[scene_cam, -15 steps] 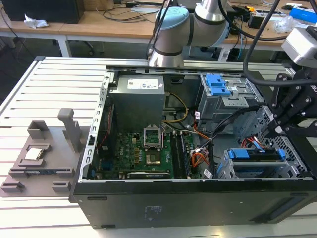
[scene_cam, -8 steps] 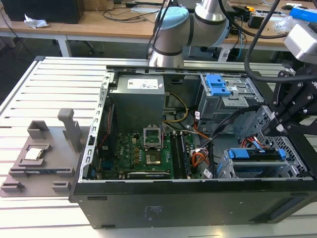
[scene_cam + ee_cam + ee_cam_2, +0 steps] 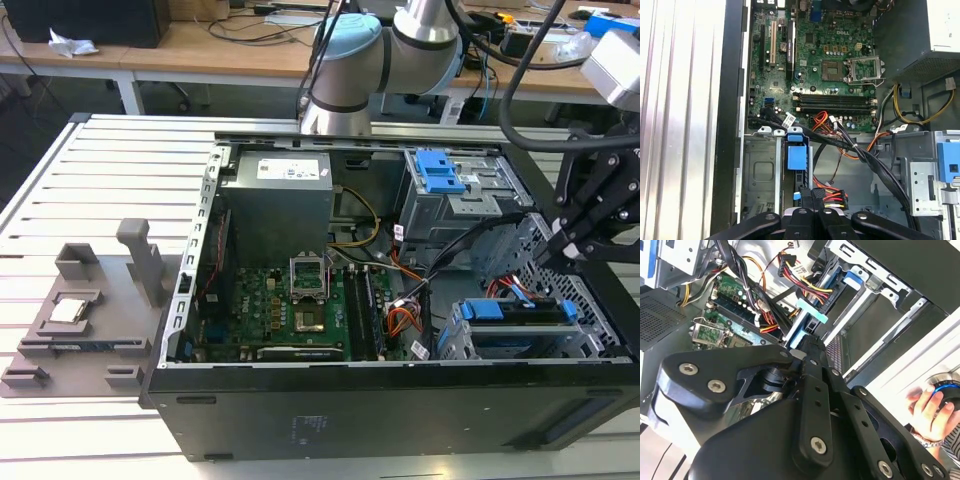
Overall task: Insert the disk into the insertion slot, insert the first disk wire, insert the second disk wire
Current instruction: 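Insert the second disk wire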
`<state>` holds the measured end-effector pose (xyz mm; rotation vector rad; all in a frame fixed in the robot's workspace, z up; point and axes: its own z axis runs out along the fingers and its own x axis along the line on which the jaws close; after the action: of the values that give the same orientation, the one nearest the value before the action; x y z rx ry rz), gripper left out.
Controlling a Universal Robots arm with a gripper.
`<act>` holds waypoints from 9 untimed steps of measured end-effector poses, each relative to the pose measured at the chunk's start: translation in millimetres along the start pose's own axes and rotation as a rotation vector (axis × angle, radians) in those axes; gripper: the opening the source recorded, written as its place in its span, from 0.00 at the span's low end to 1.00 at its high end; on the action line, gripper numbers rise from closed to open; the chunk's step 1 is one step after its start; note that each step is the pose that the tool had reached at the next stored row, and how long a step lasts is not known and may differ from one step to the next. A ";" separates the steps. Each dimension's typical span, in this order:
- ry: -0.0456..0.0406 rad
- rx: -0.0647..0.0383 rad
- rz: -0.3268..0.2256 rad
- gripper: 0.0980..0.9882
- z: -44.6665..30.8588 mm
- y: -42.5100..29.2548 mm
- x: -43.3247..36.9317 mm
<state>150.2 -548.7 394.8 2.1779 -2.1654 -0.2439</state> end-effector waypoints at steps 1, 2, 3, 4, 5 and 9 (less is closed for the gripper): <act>0.0000 0.000 0.000 0.01 -0.5 0.1 0.0; 0.0000 0.000 0.000 0.01 -0.9 0.2 -0.1; 0.0000 0.000 0.000 0.01 -1.3 0.2 -0.1; 0.0000 0.000 0.000 0.01 -1.6 0.2 -0.1; 0.0000 0.000 0.000 0.01 -2.0 0.3 -0.1; 0.0001 0.000 0.000 0.01 -4.4 0.7 -0.3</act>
<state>150.2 -548.6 399.2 2.1778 -2.1654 -0.2438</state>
